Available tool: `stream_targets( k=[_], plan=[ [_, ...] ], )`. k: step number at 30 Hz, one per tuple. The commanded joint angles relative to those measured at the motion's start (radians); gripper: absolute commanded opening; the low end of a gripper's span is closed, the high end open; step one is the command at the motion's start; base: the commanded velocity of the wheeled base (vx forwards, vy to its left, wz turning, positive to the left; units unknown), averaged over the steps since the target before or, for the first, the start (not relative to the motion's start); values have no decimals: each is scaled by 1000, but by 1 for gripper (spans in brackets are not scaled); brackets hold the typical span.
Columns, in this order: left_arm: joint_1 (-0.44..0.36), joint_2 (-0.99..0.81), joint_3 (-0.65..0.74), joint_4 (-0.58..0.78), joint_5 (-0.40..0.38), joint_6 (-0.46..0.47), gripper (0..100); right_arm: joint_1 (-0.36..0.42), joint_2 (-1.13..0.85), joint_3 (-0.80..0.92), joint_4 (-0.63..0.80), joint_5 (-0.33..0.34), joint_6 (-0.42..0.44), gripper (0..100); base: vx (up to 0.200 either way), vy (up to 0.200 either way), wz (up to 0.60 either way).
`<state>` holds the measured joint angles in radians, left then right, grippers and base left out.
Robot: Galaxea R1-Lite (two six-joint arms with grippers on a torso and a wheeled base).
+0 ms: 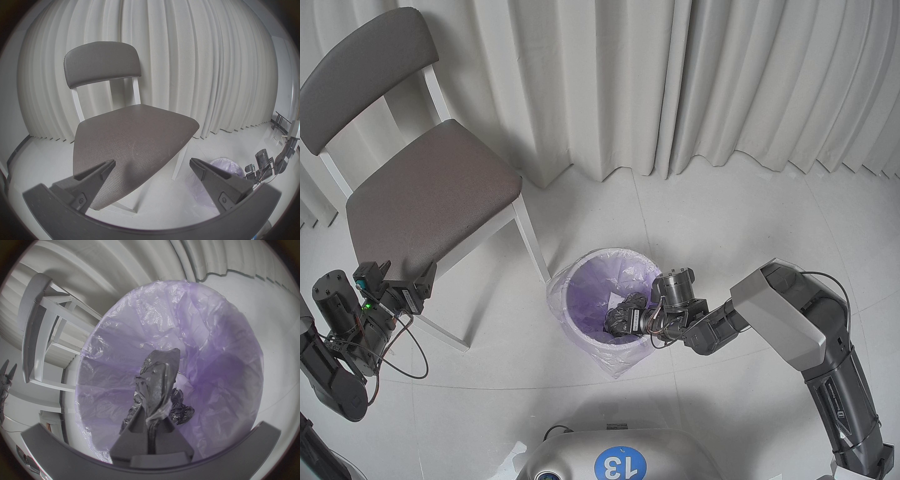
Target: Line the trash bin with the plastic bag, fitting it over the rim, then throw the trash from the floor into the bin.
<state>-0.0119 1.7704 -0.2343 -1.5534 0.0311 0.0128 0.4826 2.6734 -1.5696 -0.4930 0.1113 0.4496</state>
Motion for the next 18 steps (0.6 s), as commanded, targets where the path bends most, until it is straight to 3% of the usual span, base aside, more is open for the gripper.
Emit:
stream_targets(
  k=[1, 8, 13, 18],
  plan=[
    [-14, -20, 1, -17, 1, 1, 100, -1, -41, 25, 1, 2, 0, 0, 0, 0, 0],
    [-28, -37, 18, -13, 23, 0, 100, 7, -171, 105, 8, 13, -12, 0, 0, 0, 0],
    [-34, -3, 16, -16, 24, 1, 100, 11, -270, 192, 5, 11, -88, 0, 0, 0, 0],
    [-51, -3, 12, -16, 24, 6, 100, 10, -371, 241, 8, 11, -109, 0, 0, 0, 0]
  ],
)
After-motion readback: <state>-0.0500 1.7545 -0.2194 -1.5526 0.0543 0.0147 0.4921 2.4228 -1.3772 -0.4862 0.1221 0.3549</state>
